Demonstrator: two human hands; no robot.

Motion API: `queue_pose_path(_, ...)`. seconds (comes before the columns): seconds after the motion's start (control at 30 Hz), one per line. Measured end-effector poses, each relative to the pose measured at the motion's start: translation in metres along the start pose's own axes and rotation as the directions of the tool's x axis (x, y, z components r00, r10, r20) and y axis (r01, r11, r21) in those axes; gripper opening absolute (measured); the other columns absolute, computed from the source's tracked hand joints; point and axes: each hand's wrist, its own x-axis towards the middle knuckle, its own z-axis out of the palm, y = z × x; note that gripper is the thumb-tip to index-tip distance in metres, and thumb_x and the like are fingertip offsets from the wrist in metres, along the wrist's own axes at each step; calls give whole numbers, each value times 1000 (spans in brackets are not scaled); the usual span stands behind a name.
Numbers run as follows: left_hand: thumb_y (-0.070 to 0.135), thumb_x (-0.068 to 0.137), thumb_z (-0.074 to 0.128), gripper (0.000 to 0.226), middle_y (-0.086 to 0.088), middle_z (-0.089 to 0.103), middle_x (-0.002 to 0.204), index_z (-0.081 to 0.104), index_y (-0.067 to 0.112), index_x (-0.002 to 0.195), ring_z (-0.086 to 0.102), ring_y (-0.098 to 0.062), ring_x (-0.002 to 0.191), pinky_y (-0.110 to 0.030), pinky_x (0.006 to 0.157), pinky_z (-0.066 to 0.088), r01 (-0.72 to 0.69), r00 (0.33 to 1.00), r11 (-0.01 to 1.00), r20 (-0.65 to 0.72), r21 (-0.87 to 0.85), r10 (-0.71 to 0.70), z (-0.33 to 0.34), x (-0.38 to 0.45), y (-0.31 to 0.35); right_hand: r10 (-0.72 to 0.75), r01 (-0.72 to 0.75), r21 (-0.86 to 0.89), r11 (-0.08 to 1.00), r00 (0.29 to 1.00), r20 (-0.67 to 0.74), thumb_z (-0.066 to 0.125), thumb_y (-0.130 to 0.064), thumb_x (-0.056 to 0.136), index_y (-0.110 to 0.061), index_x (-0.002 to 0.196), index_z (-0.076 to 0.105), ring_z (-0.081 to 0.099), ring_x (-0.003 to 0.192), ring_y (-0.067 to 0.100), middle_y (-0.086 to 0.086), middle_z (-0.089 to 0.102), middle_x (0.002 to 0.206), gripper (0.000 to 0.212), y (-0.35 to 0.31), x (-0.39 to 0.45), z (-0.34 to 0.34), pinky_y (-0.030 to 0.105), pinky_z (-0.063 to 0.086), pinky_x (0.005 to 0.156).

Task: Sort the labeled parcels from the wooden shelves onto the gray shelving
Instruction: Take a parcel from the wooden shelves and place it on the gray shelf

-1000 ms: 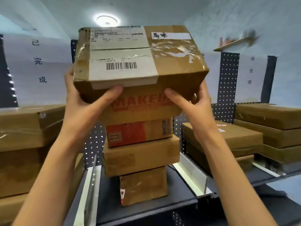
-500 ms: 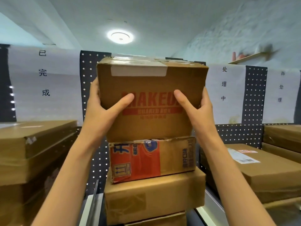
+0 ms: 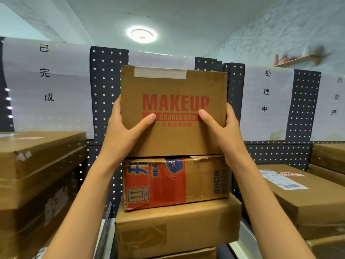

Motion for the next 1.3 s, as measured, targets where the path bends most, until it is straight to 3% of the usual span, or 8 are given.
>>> queue_pose_path(0.13, 38, 77, 71, 83, 24, 52, 119, 27, 27, 146, 54, 19, 98, -6, 79, 48, 23, 999, 999, 34, 36, -25, 3, 2, -4, 45, -45, -27, 999, 999, 5, 66, -44, 85, -26, 144, 35, 51, 122, 8, -10, 52, 135, 69, 2, 2, 0, 35, 44, 104)
queue_pose_path(0.37, 33, 82, 72, 84, 29, 44, 119, 21, 31, 148, 43, 24, 99, -9, 86, 37, 57, 995, 985, 76, 161, -70, -4, -13, 0, 81, -86, -60, 994, 993, -89, 69, -31, 87, -23, 145, 35, 47, 123, 9, -6, 49, 139, 68, -2, -10, -5, 35, 42, 105)
queue_pose_path(0.5, 32, 85, 70, 79, 8, 38, 147, 23, 27, 149, 36, -5, 131, -27, 104, 31, 18, 1000, 959, 10, 284, -22, -11, -34, 12, 68, -79, -63, 995, 985, -160, 67, -25, 89, -24, 142, 39, 47, 126, 16, -1, 47, 140, 61, -15, -32, -12, 34, 41, 103)
queue_pose_path(0.63, 30, 88, 66, 57, 2, 47, 141, 43, 25, 140, 40, -14, 130, -27, 100, 31, -35, 999, 891, -16, 453, 47, -23, -70, 33, 2, -28, -170, 985, 989, -151, 65, -26, 90, -25, 135, 47, 49, 122, 14, -4, 51, 136, 48, -33, -67, -20, 34, 43, 101)
queue_pose_path(0.8, 35, 88, 62, 37, -4, 60, 122, 58, 21, 123, 54, -25, 112, -43, 95, 43, -77, 994, 750, -13, 657, 113, -44, -139, 60, -133, 107, -430, 897, 991, -31, 62, -30, 90, -22, 123, 58, 53, 109, 11, -7, 57, 118, 33, -52, -137, -26, 32, 45, 94)
queue_pose_path(0.97, 32, 89, 62, 24, -5, 66, 102, 65, 18, 108, 59, -28, 93, -38, 76, 42, -67, 995, 549, 19, 833, 94, -75, -227, 91, -158, 224, -635, 740, 974, 161, 57, -36, 92, -18, 118, 61, 57, 104, 23, 2, 62, 112, 32, -69, -226, -29, 42, 45, 90)
queue_pose_path(1.13, 37, 91, 59, 26, -7, 68, 94, 69, 14, 98, 60, -30, 84, -36, 70, 42, -17, 999, 364, 3, 931, 41, -128, -322, 127, -181, 349, -607, 714, 929, 322, 59, -34, 91, -15, 110, 65, 56, 95, 29, 5, 63, 106, 28, -91, -313, -10, 37, 38, 79)
queue_pose_path(1.3, 38, 92, 59, 29, -10, 68, 106, 68, 14, 106, 60, -34, 97, -44, 81, 47, 131, 987, 252, -102, 959, -124, -201, -387, 171, -124, 372, -482, 793, 873, 471, 60, -34, 90, -16, 107, 67, 57, 94, 28, 3, 64, 104, 26, -120, -387, 35, 39, 40, 81)
